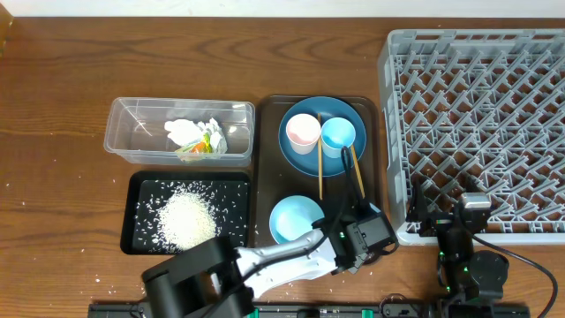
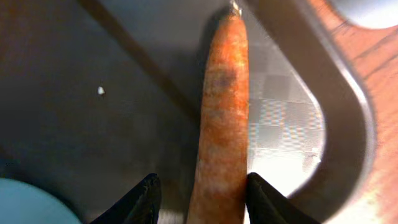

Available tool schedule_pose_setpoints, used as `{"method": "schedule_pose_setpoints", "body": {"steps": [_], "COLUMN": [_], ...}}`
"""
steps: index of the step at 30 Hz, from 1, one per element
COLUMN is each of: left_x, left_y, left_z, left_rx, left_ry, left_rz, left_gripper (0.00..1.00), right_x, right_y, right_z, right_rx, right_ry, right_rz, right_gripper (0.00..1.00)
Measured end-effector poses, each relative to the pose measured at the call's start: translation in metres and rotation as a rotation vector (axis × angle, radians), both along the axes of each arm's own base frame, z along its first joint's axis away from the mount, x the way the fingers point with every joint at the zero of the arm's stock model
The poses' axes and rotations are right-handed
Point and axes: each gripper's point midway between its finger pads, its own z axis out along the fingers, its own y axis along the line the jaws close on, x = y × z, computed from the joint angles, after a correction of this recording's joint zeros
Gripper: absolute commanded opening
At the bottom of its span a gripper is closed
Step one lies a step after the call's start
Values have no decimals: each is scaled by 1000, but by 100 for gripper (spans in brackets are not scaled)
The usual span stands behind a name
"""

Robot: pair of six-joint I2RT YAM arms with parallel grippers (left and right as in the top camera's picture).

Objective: Sort waste into correct bins and load items into the dishwasher rack
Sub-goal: 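Lower the light-blue bowl onto the brown tray and open the left gripper, then grasp the orange carrot on the brown tray with the left gripper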

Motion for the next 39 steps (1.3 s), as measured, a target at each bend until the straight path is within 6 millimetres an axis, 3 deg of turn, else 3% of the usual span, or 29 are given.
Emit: {"method": "schedule_pose_setpoints", "body": {"steps": [6,15,18,23,25,28,34,39], "left_x": [0,1,2,0,0,9,31,42], "left_y": [0,-1,-5,4,25,67,173,230], "left_z": [-3,5,31,107,134,154,163,160], "left_rx": [5,-13,-71,-216,-234,-197,-35,50], "left_ry": [1,-6,-29,-87,-114,-147,-163,-145], "left_rz": [2,-3,-3,1,25,121,467,700], "left_gripper": [26,21,19,19,14,9,7,7], "right_x": [0,0,0,0,0,0,0,0], "right_y": [0,0,0,0,0,0,0,0], "right_z": [0,0,0,0,0,0,0,0], "right_rx": [0,0,0,0,0,0,0,0], "right_ry": [0,0,0,0,0,0,0,0], "right_rz": [0,0,0,0,0,0,0,0], "right_gripper": [99,99,99,99,99,99,99,99]}}
